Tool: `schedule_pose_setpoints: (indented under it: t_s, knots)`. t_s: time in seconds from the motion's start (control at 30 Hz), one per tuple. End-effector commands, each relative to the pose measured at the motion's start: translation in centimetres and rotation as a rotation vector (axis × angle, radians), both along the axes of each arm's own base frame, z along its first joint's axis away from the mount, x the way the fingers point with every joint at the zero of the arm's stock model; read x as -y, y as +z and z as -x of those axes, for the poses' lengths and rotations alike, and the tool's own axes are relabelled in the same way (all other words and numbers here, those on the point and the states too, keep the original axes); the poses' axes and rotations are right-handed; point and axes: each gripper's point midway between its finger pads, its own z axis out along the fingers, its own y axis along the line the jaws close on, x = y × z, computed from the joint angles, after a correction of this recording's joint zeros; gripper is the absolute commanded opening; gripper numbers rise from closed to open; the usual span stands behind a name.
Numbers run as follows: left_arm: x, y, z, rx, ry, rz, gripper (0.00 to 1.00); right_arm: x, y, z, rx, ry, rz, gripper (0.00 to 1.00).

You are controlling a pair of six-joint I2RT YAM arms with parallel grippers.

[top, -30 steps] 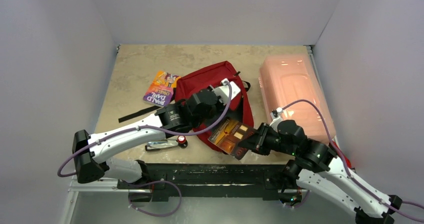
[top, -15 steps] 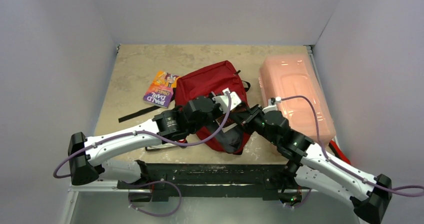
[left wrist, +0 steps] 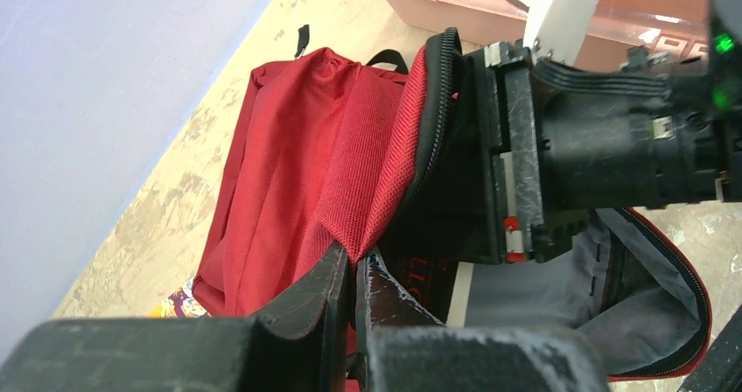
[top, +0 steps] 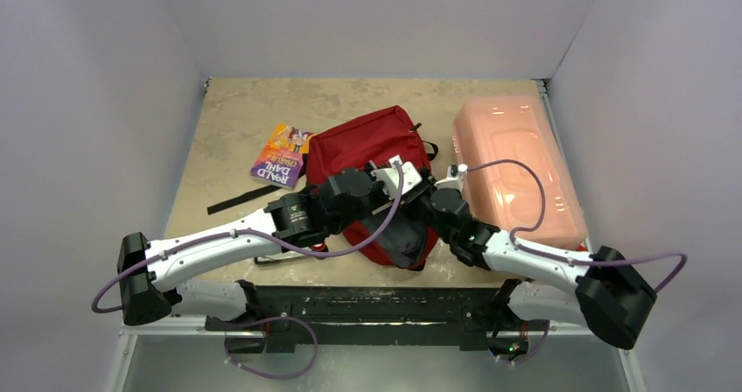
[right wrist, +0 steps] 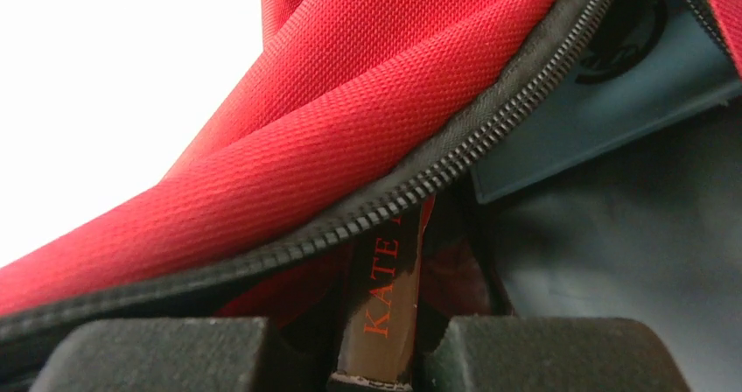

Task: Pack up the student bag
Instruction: Place the book in the student bag.

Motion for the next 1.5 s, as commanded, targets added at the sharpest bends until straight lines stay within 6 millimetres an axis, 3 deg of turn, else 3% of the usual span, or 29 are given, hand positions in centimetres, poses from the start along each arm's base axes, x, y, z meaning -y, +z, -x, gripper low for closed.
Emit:
schedule_pose_setpoints:
  t_s: [0.0,0.1,0.3,0.57,0.7,0.9,1.1,1.23,1.33,1.47]
  knots:
    - [0.5,4.5,0.2,0.072,-0.027,0.143,0.00,-0.6,5.9,-2.4,0.204,-0.073,-0.150,0.00]
    - [0.3,4.7,0.2,0.079,-0.030,0.145,0.00,-1.2,5.0,-3.5,0.207,-0.093,-0.126,0.00]
    - [0.3,4.6,0.1,0.083,-0.028,0.145,0.00,-2.9,0.9,-5.0,0.157,-0.088,-0.048,0.02]
    - [0.3,4.4,0.1,0.080,-0.028,0.139,0.00,-3.7,-4.6,-4.6,0.021,-0.038,0.072,0.47]
    - [0.5,4.1,0.1,0.070,-0.034,0.136,0.00,-2.5,-7.1,-3.0,-0.107,-0.019,0.181,0.74]
    - [0.8,4.0,0.3,0.057,-0.045,0.141,0.00,-1.3,-8.7,-0.4,-0.218,0.027,0.226,0.92]
    - [0.8,3.8,0.3,0.053,-0.045,0.133,0.00,-1.7,-8.9,0.8,-0.213,0.103,0.234,0.88]
    - [0.8,3.8,0.3,0.053,-0.045,0.131,0.00,-2.5,-8.4,0.7,-0.175,0.124,0.166,0.72]
    - [0.9,3.7,0.3,0.050,-0.048,0.131,0.00,-3.7,-7.6,0.1,-0.157,0.131,0.110,0.56]
    - [0.9,3.7,0.3,0.049,-0.049,0.128,0.00,-4.6,-6.7,-1.2,-0.155,0.099,0.056,0.42]
